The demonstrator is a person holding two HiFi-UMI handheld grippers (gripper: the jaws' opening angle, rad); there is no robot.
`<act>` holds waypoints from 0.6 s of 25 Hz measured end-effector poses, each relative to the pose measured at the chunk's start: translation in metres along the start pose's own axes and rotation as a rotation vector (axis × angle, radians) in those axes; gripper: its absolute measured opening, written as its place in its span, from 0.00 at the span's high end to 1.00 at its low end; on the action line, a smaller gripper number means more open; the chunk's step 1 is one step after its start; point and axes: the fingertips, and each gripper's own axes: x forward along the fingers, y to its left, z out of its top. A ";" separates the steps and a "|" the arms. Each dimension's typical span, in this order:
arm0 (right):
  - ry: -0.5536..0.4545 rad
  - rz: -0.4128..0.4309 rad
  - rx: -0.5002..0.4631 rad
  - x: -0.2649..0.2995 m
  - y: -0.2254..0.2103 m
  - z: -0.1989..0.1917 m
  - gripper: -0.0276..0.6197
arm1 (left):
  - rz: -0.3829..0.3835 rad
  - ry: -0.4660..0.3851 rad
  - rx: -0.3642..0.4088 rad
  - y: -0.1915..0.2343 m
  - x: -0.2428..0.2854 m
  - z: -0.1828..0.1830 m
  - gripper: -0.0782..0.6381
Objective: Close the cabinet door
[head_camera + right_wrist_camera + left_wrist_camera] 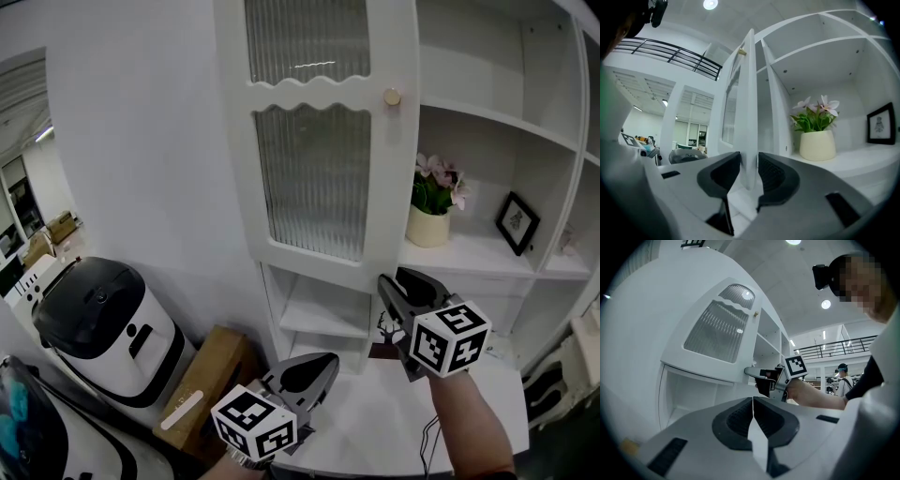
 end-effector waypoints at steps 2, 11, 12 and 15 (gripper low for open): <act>0.004 -0.013 -0.006 0.002 -0.005 0.000 0.78 | -0.001 0.001 -0.001 0.000 0.002 0.000 0.88; 0.020 -0.045 -0.009 0.012 -0.018 -0.001 0.78 | -0.002 0.013 0.004 0.001 0.002 0.000 0.88; 0.021 -0.049 -0.007 0.013 -0.020 -0.001 0.77 | 0.000 0.013 0.004 0.001 0.002 0.000 0.88; 0.022 -0.060 -0.009 0.016 -0.023 0.000 0.77 | 0.000 0.014 0.005 0.003 0.002 0.000 0.88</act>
